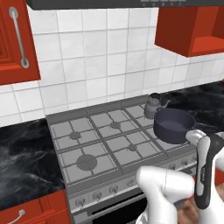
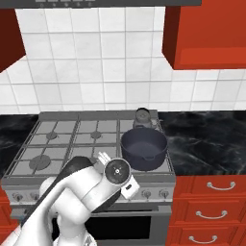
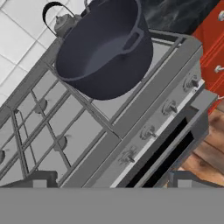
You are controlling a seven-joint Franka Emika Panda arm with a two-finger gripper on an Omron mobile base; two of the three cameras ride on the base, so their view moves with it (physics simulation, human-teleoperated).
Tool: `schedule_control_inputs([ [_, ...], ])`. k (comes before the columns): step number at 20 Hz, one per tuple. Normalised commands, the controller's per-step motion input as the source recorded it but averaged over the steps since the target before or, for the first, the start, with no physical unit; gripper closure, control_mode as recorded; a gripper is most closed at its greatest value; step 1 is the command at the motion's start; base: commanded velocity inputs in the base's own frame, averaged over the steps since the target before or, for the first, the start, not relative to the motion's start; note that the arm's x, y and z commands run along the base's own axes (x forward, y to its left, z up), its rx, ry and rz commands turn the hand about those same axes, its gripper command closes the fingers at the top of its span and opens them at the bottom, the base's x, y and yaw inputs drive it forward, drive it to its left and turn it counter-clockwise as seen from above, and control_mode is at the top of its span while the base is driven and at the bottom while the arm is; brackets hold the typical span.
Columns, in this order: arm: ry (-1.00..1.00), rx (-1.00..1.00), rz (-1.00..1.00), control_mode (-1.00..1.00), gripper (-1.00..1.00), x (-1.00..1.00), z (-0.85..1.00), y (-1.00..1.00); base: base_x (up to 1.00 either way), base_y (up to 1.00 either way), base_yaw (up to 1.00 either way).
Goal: Pick the kettle from the cabinet and place it on a stove burner. Then pick the pot from the counter and place it on another stove burner. Finally, turn both burners on.
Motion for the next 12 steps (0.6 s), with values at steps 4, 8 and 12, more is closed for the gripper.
schedule_control_inputs([
  [4,0.01,0.19,-0.02,-1.0,-1.0,0.0,0.0,-0.57,0.0,0.0,0.0],
  [8,0.04,0.24,-0.18,-1.0,-1.0,0.01,-0.08,-0.55,0.0,0.0,0.0],
  [12,0.02,0.19,-0.23,-1.0,-1.0,0.0,-0.11,-0.22,0.0,0.0,0.0],
])
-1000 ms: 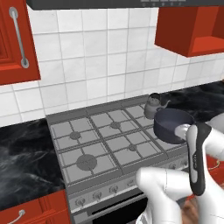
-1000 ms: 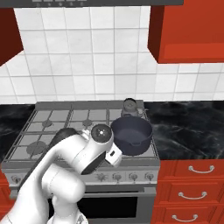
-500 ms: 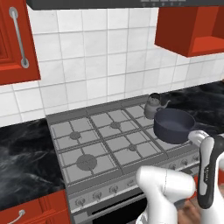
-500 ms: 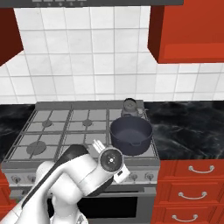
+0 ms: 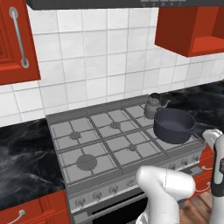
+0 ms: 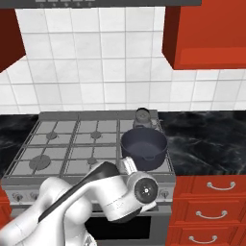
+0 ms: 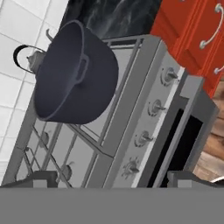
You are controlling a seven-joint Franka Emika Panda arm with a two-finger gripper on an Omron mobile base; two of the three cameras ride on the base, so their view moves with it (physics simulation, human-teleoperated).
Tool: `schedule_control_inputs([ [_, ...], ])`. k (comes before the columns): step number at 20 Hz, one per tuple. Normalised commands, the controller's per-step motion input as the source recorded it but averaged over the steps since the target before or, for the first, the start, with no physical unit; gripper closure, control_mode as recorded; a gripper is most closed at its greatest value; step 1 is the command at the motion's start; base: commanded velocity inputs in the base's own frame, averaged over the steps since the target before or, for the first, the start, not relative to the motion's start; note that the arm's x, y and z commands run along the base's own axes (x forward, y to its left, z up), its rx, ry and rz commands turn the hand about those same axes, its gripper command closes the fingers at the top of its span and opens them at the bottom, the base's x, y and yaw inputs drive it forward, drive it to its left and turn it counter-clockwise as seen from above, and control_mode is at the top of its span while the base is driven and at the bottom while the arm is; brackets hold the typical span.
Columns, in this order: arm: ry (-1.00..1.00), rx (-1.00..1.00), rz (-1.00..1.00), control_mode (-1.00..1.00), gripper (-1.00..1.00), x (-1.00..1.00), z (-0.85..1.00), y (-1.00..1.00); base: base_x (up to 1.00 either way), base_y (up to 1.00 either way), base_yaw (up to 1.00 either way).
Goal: Pick the kettle from the cabinet and place it on a stove burner. Then pick the pot from the counter and place it on another stove burner. Finally, turn both burners on.
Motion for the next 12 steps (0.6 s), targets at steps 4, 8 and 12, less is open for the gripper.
schedule_control_inputs([
  [4,0.1,0.31,-0.14,-1.0,-1.0,0.0,-0.04,-0.33,0.0,0.0,0.0],
  [8,0.02,0.42,-0.2,-1.0,-1.0,-0.05,-0.08,0.0,0.0,0.0,0.0],
  [12,0.0,0.41,-0.19,-1.0,-1.0,-0.06,-0.06,0.03,0.0,0.0,0.0],
])
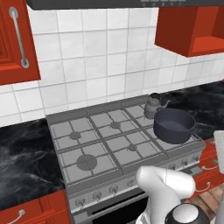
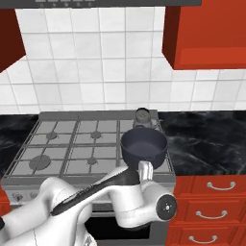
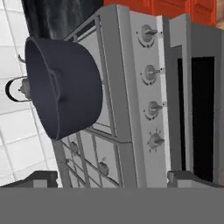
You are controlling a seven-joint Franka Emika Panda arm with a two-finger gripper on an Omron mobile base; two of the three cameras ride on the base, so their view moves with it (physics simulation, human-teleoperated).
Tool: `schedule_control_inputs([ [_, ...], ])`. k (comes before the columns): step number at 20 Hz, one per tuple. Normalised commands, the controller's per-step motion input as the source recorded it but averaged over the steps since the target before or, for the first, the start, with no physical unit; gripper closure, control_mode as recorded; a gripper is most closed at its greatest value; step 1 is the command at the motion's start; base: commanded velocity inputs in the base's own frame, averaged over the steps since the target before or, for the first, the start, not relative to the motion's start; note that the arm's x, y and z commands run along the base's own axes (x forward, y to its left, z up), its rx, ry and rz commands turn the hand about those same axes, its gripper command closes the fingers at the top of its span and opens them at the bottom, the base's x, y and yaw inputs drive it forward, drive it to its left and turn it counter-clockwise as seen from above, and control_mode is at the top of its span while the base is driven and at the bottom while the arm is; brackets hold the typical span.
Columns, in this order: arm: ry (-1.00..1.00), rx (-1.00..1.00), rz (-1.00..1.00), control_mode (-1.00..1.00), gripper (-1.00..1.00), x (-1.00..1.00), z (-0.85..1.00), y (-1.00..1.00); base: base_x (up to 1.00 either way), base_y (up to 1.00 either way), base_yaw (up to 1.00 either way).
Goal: Pick the kettle from the cabinet and place it on a stove burner. Then pick the pot from the counter and place it on another stove burner. Finally, turn both burners on.
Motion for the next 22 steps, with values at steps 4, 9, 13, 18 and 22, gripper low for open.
schedule_control_inputs([
  [4,-0.02,0.44,-0.2,-1.0,-1.0,-0.1,-0.01,0.08,0.0,0.0,0.0],
  [9,0.0,0.43,-0.23,-1.0,-1.0,-0.01,-0.01,0.17,0.0,0.0,0.0],
  [13,0.09,0.38,-0.16,-1.0,-1.0,0.0,-0.07,0.13,0.0,0.0,0.0],
  [18,0.2,0.37,-0.09,-1.0,-1.0,0.02,-0.17,0.0,0.0,0.0,0.0],
  [22,0.2,0.35,-0.08,-1.0,-1.0,0.06,-0.19,0.0,0.0,0.0,0.0],
])
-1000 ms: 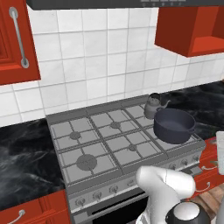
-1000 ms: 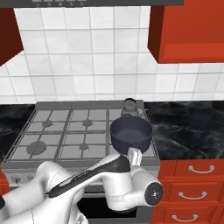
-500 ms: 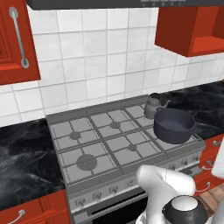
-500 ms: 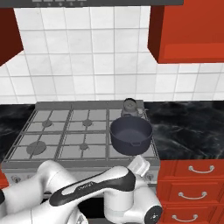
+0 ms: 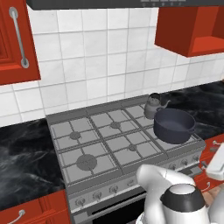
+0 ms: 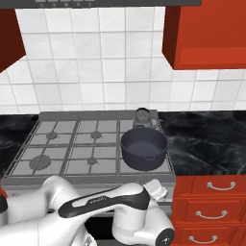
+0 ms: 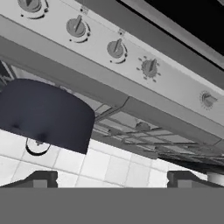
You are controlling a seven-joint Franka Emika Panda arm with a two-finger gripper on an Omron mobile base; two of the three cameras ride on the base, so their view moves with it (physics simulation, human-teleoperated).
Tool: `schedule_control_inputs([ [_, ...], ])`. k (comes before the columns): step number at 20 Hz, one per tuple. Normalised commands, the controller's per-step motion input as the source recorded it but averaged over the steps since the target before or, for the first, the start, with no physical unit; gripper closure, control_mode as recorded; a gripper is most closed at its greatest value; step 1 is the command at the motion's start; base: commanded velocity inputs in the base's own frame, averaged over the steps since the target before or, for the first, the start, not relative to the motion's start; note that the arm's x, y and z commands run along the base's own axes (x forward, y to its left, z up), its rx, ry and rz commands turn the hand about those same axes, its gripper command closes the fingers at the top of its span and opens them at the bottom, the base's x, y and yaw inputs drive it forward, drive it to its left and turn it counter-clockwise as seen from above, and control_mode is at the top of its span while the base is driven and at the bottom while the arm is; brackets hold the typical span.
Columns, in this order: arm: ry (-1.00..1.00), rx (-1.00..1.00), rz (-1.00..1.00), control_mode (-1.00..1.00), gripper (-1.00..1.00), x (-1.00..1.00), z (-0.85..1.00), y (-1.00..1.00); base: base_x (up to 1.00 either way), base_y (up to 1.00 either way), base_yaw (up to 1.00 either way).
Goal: Pick the kettle from the cabinet and place it on a stove burner. Then pick the pot from the counter and place it on another stove burner. Finally, turn both burners on.
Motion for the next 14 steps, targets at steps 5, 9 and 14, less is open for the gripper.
schedule_control_inputs([
  [5,0.01,0.13,-0.08,-1.0,-1.0,0.01,-0.26,0.0,0.0,0.0,0.0],
  [9,-0.01,0.06,-0.01,-1.0,-1.0,0.03,-0.39,-0.07,0.0,0.0,0.0],
  [14,0.0,0.03,0.0,-1.0,-1.0,0.19,-0.24,-0.05,0.0,0.0,0.0],
])
